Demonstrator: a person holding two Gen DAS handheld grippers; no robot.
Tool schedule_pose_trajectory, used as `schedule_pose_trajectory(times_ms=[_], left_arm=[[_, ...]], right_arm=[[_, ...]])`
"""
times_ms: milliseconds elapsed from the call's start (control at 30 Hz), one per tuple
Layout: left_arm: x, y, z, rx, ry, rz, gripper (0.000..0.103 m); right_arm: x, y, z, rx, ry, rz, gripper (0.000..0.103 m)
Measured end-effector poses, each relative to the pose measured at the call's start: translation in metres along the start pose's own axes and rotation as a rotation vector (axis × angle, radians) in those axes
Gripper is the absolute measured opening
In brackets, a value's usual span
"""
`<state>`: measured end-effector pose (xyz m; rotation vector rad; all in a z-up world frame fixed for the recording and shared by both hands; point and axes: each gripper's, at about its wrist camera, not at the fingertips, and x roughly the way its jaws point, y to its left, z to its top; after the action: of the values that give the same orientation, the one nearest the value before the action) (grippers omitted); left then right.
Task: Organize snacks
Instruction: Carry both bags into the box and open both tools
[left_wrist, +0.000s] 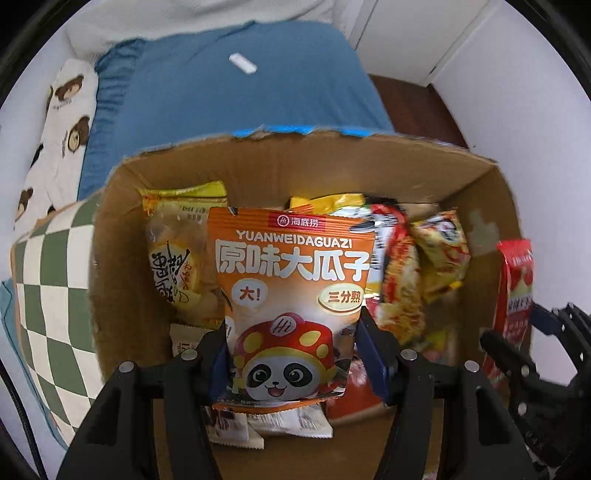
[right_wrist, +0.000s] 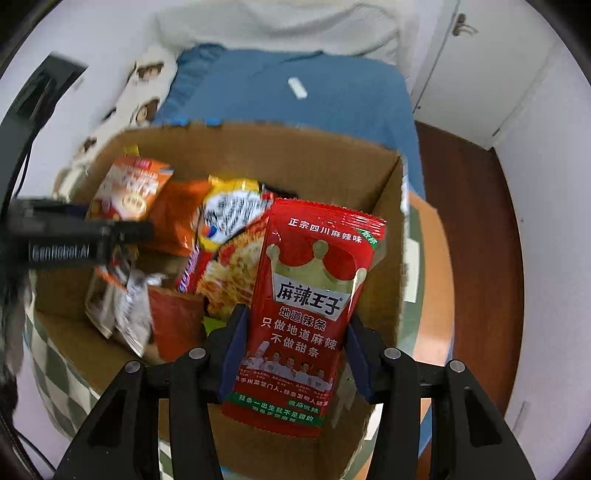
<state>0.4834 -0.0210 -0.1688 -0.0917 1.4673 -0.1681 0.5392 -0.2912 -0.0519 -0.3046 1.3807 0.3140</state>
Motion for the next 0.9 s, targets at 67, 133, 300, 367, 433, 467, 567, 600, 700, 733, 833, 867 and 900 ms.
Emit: schedule_pose_trajectory(times_ms=[67, 133, 300, 367, 433, 467, 567, 600, 700, 733, 833, 867, 900], left_arm=[[0.01, 0.005, 0.003, -0.025, 0.024, 0.003, 0.058], [0.017, 0.009, 0.005, -0.043, 0.036, -0.006, 0.065], [0.021, 0.01, 0.007, -0.043, 0.031, 0.009, 0.09], [0.022, 0.011, 0.006, -0.045, 0.029, -0.001, 0.091], [0.02, 0.012, 0.004, -0.045, 0.025, -0.005, 0.091], [0.019, 0.013, 0.003, -0.046, 0.024, -0.006, 0.091], [0.014, 0.016, -0.001, -0.054, 0.018, -0.013, 0.091], [0.011, 0.017, -0.004, -0.058, 0.011, -0.018, 0.091], [0.0, 0.017, -0.014, -0.059, -0.03, -0.009, 0.091], [-0.004, 0.017, -0.018, -0.058, -0.041, -0.005, 0.091], [-0.021, 0.018, -0.032, -0.056, -0.092, 0.003, 0.091], [-0.027, 0.018, -0.036, -0.056, -0.109, 0.009, 0.091], [-0.032, 0.019, -0.041, -0.055, -0.124, 0.012, 0.091]], right_arm=[[0.012, 0.0, -0.001, -0.005, 0.037, -0.008, 0.08], [0.017, 0.001, 0.0, -0.005, 0.042, -0.014, 0.093], [0.017, 0.003, 0.0, 0.036, 0.055, -0.02, 0.097], [0.016, 0.001, 0.001, 0.077, 0.049, -0.014, 0.097], [0.017, 0.0, 0.002, 0.12, 0.04, 0.004, 0.098], [0.017, 0.0, 0.002, 0.138, 0.038, 0.013, 0.098], [0.023, 0.002, 0.0, 0.173, 0.048, 0.034, 0.098], [0.024, 0.002, -0.001, 0.18, 0.047, 0.033, 0.098], [0.025, 0.004, -0.007, 0.201, 0.04, 0.035, 0.098], [0.025, 0.004, -0.009, 0.204, 0.037, 0.032, 0.098], [0.02, 0.007, -0.016, 0.214, 0.018, 0.025, 0.098], [0.017, 0.008, -0.018, 0.219, 0.011, 0.029, 0.098], [0.013, 0.01, -0.021, 0.226, 0.002, 0.032, 0.098]])
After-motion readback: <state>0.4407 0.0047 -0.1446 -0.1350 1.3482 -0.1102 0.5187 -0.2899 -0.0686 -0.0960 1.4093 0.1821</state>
